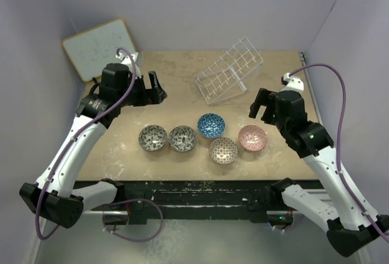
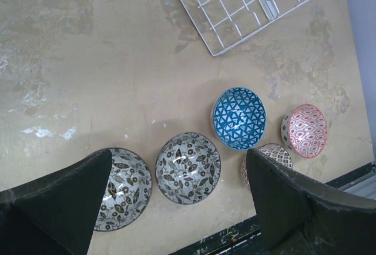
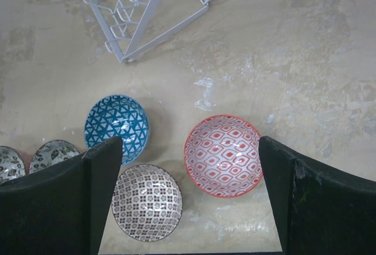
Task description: Load the bowls into the dish rack
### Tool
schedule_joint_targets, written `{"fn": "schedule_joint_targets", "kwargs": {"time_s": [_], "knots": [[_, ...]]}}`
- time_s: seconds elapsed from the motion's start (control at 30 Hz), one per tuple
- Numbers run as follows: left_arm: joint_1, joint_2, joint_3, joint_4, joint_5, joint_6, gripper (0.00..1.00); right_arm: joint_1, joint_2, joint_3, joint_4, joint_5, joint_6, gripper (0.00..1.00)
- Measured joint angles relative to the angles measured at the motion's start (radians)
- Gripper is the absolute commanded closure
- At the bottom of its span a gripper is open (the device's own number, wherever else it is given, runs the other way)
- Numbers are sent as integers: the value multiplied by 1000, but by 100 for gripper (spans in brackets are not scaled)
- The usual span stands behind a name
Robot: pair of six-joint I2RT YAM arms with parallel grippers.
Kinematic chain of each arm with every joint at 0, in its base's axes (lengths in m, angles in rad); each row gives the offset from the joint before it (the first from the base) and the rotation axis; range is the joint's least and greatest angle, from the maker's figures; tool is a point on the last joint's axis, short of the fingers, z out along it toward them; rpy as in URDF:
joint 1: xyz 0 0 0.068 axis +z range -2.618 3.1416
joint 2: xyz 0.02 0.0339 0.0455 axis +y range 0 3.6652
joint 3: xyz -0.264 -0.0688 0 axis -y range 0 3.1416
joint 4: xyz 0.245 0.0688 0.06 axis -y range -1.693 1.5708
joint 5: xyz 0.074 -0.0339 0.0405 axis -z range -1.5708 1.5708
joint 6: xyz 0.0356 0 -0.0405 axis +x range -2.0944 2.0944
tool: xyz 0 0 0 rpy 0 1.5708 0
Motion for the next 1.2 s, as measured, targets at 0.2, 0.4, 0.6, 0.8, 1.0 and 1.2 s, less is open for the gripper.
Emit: {"fn": "schedule_joint_targets", "kwargs": {"time_s": [0.2, 0.4, 0.6, 0.8, 1.0, 1.2], "knots": [[0, -1, 0, 37, 24, 10, 1, 0, -12, 0, -18, 1, 2, 0], [0, -1, -32, 89, 78, 66, 1, 0, -14, 0, -25, 2, 10, 0], [0, -3, -159, 212, 139, 112, 1, 0, -27, 0, -29, 1, 21, 0], [-11, 16, -255, 316, 177, 112, 1, 0, -28, 26, -72, 1, 31, 0], [-185, 92, -235, 365, 82, 154, 1, 0, -50, 81, -99, 2, 36, 0], [-296, 192, -201, 391, 18, 170, 3, 0, -53, 151, -158, 0, 37, 0]]}}
